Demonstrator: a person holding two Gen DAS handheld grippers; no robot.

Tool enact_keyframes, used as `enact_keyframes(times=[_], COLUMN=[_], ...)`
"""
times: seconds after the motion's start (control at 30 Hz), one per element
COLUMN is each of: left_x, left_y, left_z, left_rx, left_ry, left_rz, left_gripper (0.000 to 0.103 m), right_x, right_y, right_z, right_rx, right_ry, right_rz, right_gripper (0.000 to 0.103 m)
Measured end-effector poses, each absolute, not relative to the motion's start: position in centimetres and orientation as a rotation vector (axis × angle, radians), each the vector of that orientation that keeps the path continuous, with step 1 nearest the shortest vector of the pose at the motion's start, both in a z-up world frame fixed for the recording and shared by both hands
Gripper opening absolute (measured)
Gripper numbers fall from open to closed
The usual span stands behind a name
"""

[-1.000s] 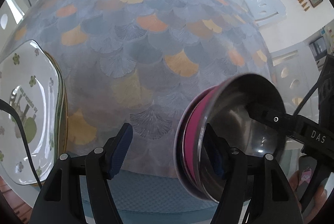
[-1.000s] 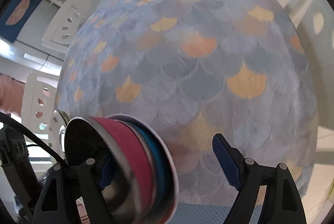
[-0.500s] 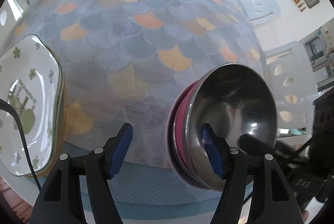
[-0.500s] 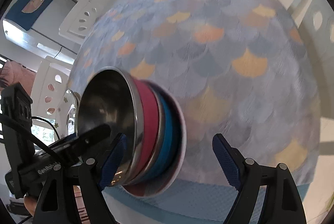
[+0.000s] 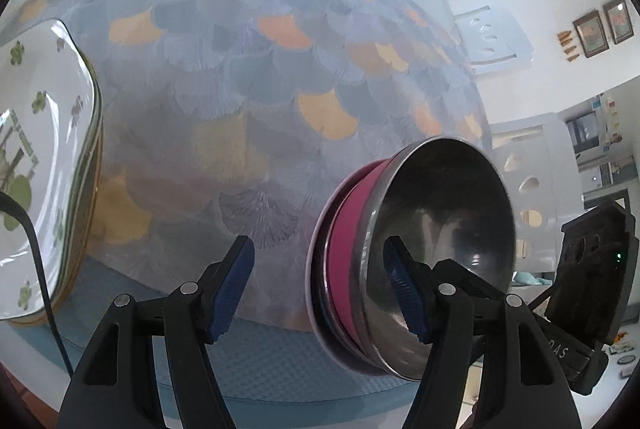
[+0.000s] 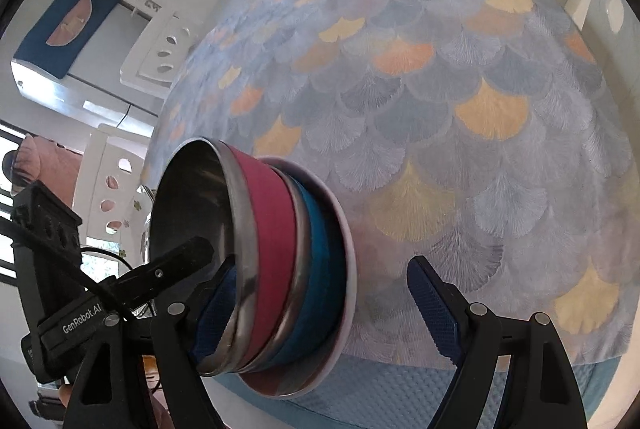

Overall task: Organize plates and bowls
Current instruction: 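Lift the nested bowls with both tools and tilt them up, then carry the nested bowls with both tools over the white plate stack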

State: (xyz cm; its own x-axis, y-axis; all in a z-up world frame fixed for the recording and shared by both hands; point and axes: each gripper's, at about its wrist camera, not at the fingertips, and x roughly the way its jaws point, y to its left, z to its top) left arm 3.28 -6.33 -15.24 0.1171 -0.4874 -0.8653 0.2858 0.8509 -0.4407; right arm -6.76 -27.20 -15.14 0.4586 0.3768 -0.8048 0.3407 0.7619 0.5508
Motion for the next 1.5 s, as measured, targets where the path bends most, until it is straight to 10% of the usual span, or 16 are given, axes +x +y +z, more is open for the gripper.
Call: enact_keyframes(times=[0.4, 1.5], left_x=[2.6, 4.6], left_y=[-7.6, 3.6], left_z=[-16.0, -3.6], left_rx=[-0.236, -0.253], left_ry=[1.345, 1.042], left_rz=[-0.626, -0.581], left_gripper=[0.048, 0.046], right_x=[-6.8, -3.1], right_y=[-26.2, -16.3], right_z=[-16.5, -4.3], right_rx=[0.758, 0.501], right_ry=[1.115, 0.987], right_rz=[0.096, 0.170], right_gripper=[0.051, 0.051])
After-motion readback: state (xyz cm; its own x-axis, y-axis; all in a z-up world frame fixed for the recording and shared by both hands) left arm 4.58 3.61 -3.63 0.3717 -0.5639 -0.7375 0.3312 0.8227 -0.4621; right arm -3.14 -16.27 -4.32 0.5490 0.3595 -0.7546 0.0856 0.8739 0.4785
